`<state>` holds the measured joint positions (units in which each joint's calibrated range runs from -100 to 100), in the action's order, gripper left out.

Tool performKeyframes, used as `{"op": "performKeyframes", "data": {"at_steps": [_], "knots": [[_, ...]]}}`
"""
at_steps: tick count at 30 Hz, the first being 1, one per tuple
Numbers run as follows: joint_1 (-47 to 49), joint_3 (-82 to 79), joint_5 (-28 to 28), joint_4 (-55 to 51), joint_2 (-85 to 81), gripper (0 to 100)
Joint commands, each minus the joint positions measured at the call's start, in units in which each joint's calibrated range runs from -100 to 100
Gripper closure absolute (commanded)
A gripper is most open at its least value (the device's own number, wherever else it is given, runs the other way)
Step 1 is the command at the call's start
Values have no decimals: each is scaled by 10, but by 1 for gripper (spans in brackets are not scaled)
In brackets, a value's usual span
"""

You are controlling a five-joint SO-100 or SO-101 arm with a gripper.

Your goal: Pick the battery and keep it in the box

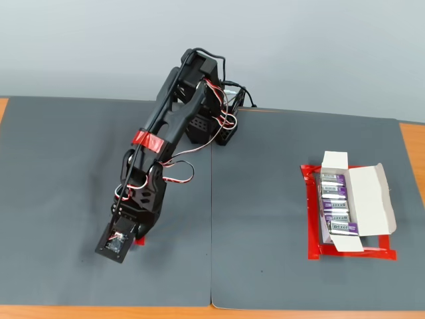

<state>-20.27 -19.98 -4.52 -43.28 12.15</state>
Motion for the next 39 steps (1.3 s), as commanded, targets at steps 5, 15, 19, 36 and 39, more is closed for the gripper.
{"op": "performKeyframes", "data": {"at_steps": [5, 15, 19, 36, 39], "knots": [[3, 18, 2, -2, -97, 95], [40, 25, 1, -58, -212, 95], [78, 25, 2, -83, -258, 95], [409, 25, 2, -95, -323, 95], [469, 25, 3, -95, -322, 95]]}}
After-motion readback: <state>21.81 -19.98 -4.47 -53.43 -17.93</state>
